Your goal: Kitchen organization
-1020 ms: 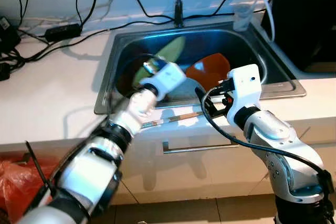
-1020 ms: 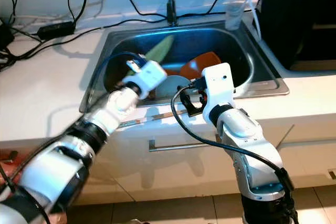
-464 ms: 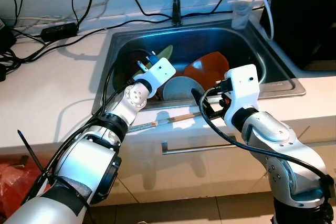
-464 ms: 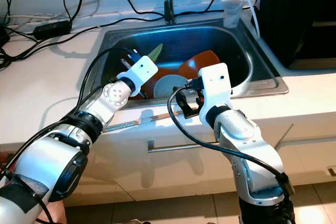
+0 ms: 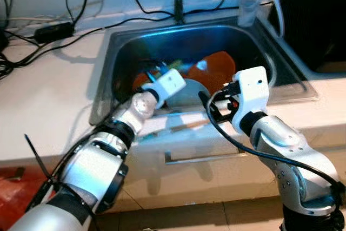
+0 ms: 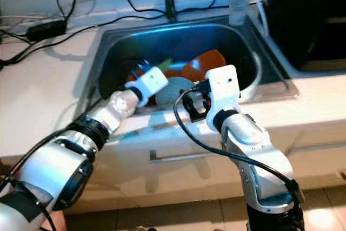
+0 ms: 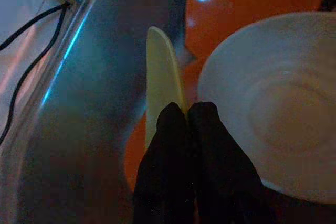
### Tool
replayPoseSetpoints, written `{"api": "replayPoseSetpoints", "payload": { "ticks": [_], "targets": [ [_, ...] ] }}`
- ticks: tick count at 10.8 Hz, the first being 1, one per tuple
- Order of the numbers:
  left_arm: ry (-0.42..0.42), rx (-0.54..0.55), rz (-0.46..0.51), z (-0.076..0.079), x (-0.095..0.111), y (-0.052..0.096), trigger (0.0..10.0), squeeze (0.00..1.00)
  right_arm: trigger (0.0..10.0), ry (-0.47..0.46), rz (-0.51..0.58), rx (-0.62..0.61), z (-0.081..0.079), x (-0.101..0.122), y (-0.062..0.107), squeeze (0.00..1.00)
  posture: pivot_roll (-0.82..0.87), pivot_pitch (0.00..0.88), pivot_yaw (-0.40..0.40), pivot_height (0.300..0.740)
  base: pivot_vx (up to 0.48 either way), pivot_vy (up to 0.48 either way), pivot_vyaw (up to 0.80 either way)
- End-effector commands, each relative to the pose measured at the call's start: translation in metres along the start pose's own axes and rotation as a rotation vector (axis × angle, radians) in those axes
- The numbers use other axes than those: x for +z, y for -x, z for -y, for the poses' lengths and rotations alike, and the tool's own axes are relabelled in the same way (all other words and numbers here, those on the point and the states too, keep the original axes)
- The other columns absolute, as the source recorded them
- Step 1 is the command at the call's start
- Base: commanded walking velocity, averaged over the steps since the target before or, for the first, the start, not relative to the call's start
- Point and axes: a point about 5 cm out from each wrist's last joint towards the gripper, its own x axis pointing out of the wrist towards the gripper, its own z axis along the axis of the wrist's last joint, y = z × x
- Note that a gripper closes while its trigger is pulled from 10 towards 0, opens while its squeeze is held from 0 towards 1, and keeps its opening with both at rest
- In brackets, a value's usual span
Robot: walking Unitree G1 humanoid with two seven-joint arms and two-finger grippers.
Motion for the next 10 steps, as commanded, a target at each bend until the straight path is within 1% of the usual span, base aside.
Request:
{"api": "replayPoseSetpoints", "payload": {
  "ticks": [1, 5, 7, 8, 9, 10],
  "targets": [
    [0.034, -0.088, -0.103, 0.025, -0.027, 0.005, 10.0, 1.0, 10.0, 0.001, 0.007, 0.011, -0.004, 0.002, 0.002, 0.0, -0.19, 0.102, 0.138, 0.74, 0.0, 0.0, 0.0],
    [0.052, -0.069, -0.118, 0.02, -0.032, 0.007, 10.0, 1.0, 10.0, 0.008, 0.008, 0.017, -0.004, 0.003, 0.0, 0.0, -0.19, 0.099, 0.134, 0.74, 0.0, 0.0, 0.0],
    [0.065, -0.061, -0.113, 0.018, -0.031, 0.007, 10.0, 1.0, 10.0, 0.009, 0.008, 0.014, -0.003, 0.003, 0.0, 0.0, -0.19, 0.096, 0.137, 0.74, 0.0, 0.0, 0.0],
    [0.087, -0.043, -0.098, 0.014, -0.027, 0.006, 10.0, 1.0, 10.0, 0.009, 0.009, 0.012, -0.003, 0.003, -0.001, 0.0, -0.18, 0.091, 0.136, 0.74, 0.0, 0.0, 0.0],
    [0.172, 0.009, -0.051, 0.005, -0.019, 0.004, 10.0, 1.0, 10.0, 0.011, 0.012, 0.01, -0.002, 0.003, -0.002, 0.0, -0.17, 0.083, 0.131, 0.74, 0.0, 0.0, 0.0],
    [0.221, 0.04, -0.021, -0.001, -0.015, 0.004, 10.0, 1.0, 10.0, 0.011, 0.014, 0.011, -0.001, 0.003, -0.004, 0.0, -0.16, 0.075, 0.125, 0.74, 0.0, 0.0, 0.0]
  ]
}}
